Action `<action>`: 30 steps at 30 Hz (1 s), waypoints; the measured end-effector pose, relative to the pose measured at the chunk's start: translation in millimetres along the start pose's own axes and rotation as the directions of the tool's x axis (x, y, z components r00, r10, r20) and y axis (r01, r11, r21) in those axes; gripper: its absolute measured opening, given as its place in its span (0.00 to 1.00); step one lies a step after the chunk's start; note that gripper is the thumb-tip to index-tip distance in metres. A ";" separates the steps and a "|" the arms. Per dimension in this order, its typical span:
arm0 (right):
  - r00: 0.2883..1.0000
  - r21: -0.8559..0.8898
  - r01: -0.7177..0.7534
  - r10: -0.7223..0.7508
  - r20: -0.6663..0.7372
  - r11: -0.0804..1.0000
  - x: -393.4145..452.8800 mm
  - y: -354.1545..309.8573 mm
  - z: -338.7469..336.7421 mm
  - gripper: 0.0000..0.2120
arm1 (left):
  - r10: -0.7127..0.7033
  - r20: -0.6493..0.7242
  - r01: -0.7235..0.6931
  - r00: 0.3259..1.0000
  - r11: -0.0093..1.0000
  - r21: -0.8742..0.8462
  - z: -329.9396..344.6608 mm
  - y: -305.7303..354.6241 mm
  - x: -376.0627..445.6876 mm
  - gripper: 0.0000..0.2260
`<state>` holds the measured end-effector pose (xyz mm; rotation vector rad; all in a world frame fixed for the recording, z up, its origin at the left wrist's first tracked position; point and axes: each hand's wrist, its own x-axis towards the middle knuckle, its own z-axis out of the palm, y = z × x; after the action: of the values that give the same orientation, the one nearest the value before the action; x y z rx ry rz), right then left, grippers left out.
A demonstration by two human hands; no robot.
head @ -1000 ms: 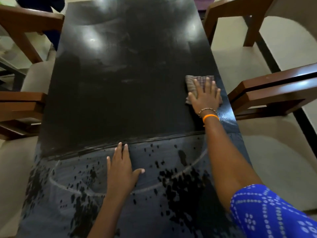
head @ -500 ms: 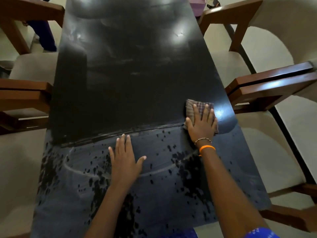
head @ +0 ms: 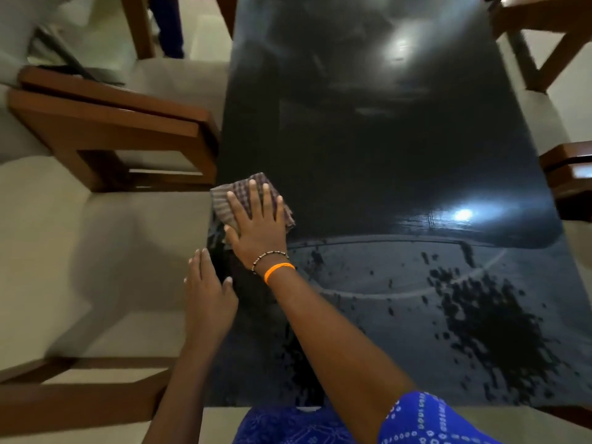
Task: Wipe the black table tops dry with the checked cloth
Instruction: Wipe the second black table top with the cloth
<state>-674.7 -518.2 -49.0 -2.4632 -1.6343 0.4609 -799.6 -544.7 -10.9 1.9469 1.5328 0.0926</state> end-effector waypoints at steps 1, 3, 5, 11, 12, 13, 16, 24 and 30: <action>0.998 -0.007 0.052 -0.051 0.020 0.999 0.3 -17.7 5.5 0.30 | -0.013 0.000 0.013 1.000 0.999 -0.035 -3.1 -7.9 -1.0 0.29; 0.990 -0.020 0.131 -0.130 0.049 0.991 -2.6 -39.5 13.1 0.30 | -0.035 0.015 0.036 0.999 0.992 -0.124 -7.9 -18.5 -4.6 0.28; 0.980 -0.053 0.191 -0.188 0.057 0.980 -7.3 -38.2 14.7 0.29 | -0.028 0.036 0.034 0.999 0.982 -0.183 -9.5 -24.1 -7.9 0.27; 0.998 -0.099 0.045 -0.049 -0.047 0.994 -41.8 50.0 -2.0 0.30 | -0.016 0.058 0.031 0.998 0.961 -0.275 -8.2 -21.2 -9.6 0.24; 0.997 -0.104 -0.032 0.024 -0.079 0.994 -49.4 72.8 -7.7 0.30 | -0.030 0.052 0.043 0.998 0.958 -0.282 -7.9 -19.6 -9.0 0.25; 0.989 -0.113 -0.114 0.102 -0.108 0.987 -57.8 97.2 -13.9 0.30 | -0.047 0.045 0.058 0.998 0.955 -0.289 -7.3 -18.7 -8.2 0.25; 0.919 -0.099 -0.374 0.353 -0.175 0.922 -85.5 165.8 -31.2 0.30 | -0.080 0.045 0.091 0.996 0.938 -0.335 -7.3 -19.8 -3.9 0.26; 0.745 0.046 -0.636 0.629 -0.220 0.770 -96.7 145.2 -26.0 0.31 | -0.089 0.109 0.130 0.990 0.872 -0.472 -16.2 -39.9 1.1 0.24; 0.981 -0.109 0.181 -0.187 -0.047 0.977 -91.8 -3.8 19.9 0.30 | -0.258 0.225 0.335 0.939 0.556 -0.761 -25.8 -49.6 5.3 0.19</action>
<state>-717.6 -601.8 -51.0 -2.3410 -1.8854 0.2838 -851.0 -523.3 -18.3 0.9431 1.3897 0.4584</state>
